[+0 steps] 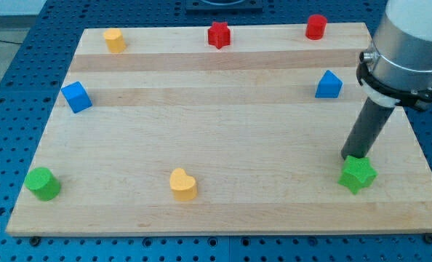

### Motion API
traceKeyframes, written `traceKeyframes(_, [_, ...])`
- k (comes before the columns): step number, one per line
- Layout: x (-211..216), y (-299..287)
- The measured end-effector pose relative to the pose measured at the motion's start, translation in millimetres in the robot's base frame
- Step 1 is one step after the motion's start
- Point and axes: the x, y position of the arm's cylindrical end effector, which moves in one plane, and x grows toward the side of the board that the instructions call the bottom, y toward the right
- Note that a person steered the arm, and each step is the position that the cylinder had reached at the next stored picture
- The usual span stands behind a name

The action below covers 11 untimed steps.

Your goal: Place the blue cube in between the red star and yellow heart

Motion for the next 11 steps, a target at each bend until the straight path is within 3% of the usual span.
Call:
traceKeyframes(4, [-28, -8])
traceKeyframes(5, [-26, -31])
traceKeyframes(6, [-11, -100])
traceKeyframes(7, [-9, -119])
traceKeyframes(11, [-10, -121])
